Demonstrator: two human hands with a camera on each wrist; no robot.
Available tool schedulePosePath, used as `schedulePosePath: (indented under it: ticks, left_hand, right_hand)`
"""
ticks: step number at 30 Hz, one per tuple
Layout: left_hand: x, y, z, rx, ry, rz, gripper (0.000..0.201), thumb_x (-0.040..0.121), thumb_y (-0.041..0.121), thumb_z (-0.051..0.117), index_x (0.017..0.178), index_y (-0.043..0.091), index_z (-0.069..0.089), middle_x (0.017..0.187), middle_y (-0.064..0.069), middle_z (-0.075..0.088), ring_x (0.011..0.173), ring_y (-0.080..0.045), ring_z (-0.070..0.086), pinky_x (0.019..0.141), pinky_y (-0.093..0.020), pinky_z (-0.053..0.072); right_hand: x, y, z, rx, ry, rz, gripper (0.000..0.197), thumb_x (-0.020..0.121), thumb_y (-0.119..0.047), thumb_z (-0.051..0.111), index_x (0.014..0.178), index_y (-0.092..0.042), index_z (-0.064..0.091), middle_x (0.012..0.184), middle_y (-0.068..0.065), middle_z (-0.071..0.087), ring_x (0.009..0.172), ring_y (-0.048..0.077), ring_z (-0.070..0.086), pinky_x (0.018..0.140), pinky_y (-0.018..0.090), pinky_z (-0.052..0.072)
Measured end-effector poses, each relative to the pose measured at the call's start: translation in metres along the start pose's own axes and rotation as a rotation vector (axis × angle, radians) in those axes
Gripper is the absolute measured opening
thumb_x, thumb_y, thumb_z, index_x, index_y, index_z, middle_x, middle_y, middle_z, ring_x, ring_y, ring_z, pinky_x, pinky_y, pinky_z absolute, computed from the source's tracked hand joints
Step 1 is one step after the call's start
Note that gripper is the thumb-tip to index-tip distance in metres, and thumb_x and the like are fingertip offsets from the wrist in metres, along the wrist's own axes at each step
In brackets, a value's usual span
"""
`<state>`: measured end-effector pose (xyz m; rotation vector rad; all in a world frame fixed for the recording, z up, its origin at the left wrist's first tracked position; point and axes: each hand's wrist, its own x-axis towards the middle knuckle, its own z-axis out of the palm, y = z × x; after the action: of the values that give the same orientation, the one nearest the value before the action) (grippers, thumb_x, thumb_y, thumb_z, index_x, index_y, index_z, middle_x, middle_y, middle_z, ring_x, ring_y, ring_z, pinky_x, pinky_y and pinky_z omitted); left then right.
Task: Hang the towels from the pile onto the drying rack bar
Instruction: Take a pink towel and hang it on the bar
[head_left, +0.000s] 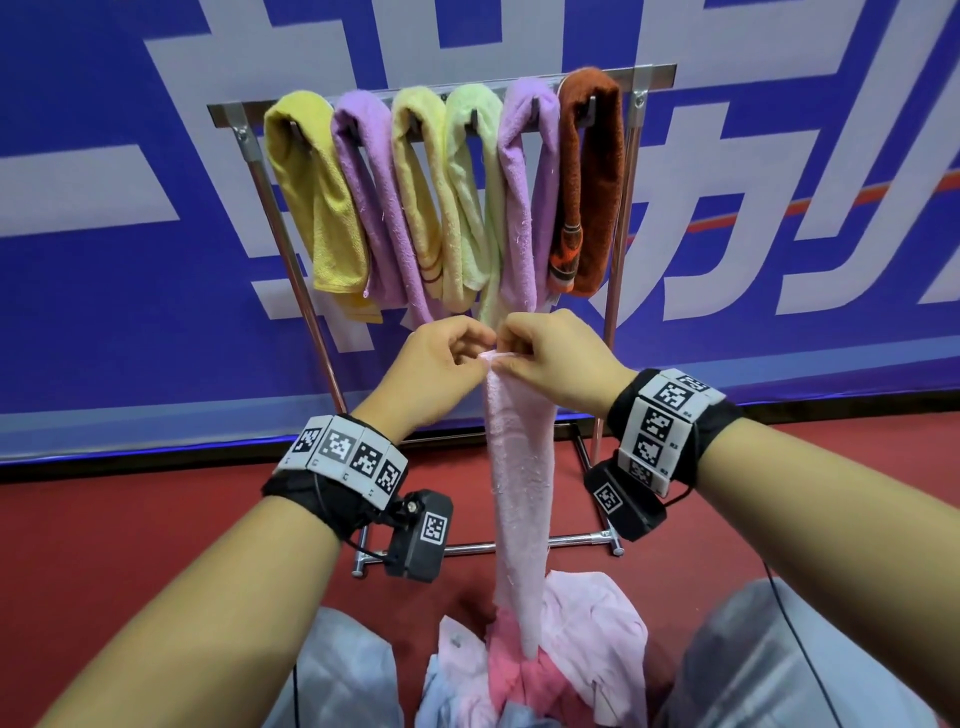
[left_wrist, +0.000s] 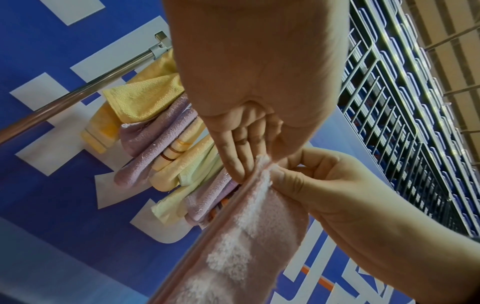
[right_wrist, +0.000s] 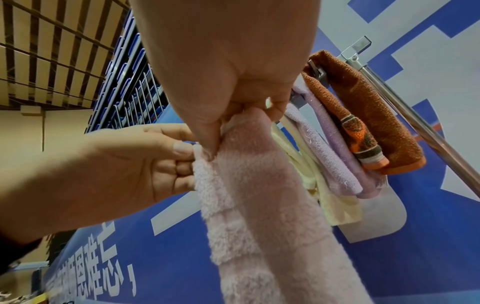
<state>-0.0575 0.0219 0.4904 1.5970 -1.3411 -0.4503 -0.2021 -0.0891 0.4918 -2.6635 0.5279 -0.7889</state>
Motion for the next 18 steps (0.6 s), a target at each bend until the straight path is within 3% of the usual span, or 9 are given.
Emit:
schedulePosePath:
  ticks: [5,9,12,14,18]
  left_hand:
    - [-0.003,0.001,0.003,-0.011,0.007,0.025,0.032,0.076,0.001,0.08,0.104,0.012,0.067,0.093,-0.013,0.072,0.078,-0.019,0.063,0.082,-0.044,0.057]
    - [-0.001,0.0,0.003,0.041,0.072,0.04,0.025,0.082,0.002,0.074,0.099,0.019,0.069,0.09,-0.003,0.072,0.079,-0.027,0.066,0.081,-0.042,0.059]
    - [0.0,0.0,0.001,0.099,0.11,0.06,0.027,0.083,-0.003,0.069,0.099,0.02,0.069,0.088,0.009,0.07,0.073,-0.013,0.064,0.076,-0.029,0.058]
    - [-0.001,0.001,0.001,0.118,0.123,0.076,0.027,0.084,-0.004,0.067,0.099,0.019,0.07,0.087,0.01,0.069,0.069,-0.003,0.06,0.072,-0.018,0.052]
    - [0.002,0.005,-0.005,0.156,0.142,0.103,0.025,0.084,-0.002,0.067,0.098,0.018,0.071,0.087,0.008,0.071,0.071,-0.005,0.061,0.068,-0.012,0.048]
  right_hand:
    - [0.0,0.002,-0.001,0.008,0.003,0.003,0.022,0.085,-0.038,0.07,0.078,-0.032,0.05,0.063,-0.017,0.05,0.066,0.013,0.052,0.062,0.041,0.05]
    - [0.0,0.004,-0.003,0.056,-0.019,0.001,0.017,0.087,-0.034,0.071,0.083,-0.029,0.055,0.067,-0.018,0.051,0.069,0.01,0.051,0.065,0.039,0.049]
    - [-0.002,0.008,-0.007,0.048,-0.047,-0.019,0.014,0.084,-0.024,0.073,0.092,-0.018,0.063,0.078,-0.011,0.062,0.078,0.013,0.057,0.073,0.04,0.05]
    - [-0.003,0.012,-0.009,0.001,-0.027,-0.038,0.018,0.081,-0.025,0.076,0.094,-0.016,0.066,0.083,-0.006,0.064,0.086,0.015,0.055,0.078,0.039,0.048]
    - [-0.001,0.02,-0.015,-0.116,0.042,-0.075,0.019,0.079,-0.031,0.077,0.095,-0.024,0.07,0.082,-0.017,0.06,0.089,0.008,0.044,0.084,0.038,0.041]
